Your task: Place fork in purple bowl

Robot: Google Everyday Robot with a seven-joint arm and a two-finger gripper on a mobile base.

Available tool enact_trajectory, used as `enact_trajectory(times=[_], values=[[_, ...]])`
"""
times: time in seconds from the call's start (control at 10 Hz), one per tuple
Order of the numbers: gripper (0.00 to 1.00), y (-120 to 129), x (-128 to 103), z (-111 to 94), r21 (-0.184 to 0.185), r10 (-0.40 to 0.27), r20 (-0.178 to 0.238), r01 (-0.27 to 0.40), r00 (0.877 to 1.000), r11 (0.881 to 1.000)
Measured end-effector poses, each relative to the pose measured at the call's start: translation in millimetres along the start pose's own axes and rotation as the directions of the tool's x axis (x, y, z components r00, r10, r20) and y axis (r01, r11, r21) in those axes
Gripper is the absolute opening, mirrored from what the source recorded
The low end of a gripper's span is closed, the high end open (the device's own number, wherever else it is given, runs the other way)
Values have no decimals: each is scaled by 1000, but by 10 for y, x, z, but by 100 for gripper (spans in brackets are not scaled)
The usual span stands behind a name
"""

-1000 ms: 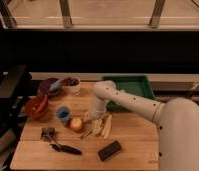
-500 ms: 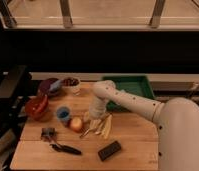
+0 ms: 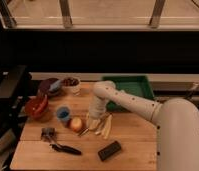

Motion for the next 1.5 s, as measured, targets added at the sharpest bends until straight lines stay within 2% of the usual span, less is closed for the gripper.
enact_trajectory(times=[0.5, 0.6, 0.7, 0.9, 1.0, 1.2, 1.3, 1.4, 1.5], values=[[0, 38, -3, -29, -10, -7, -7, 7, 1000, 1000], [0, 45, 7, -58, -3, -12, -17, 12, 1000, 1000], [0, 52, -10, -173, 21, -25, -26, 26, 999, 999], [0, 26, -124, -520, 78, -57, -37, 60, 998, 995], [0, 19, -222, -805, 114, -76, -42, 80, 996, 990], [0, 15, -375, -1259, 157, -109, -58, 117, 992, 981], [0, -34, -451, -1467, 186, -126, -65, 136, 990, 973], [0, -130, -528, -1774, 219, -146, -74, 159, 987, 963], [0, -232, -568, -1923, 237, -159, -76, 172, 984, 956]])
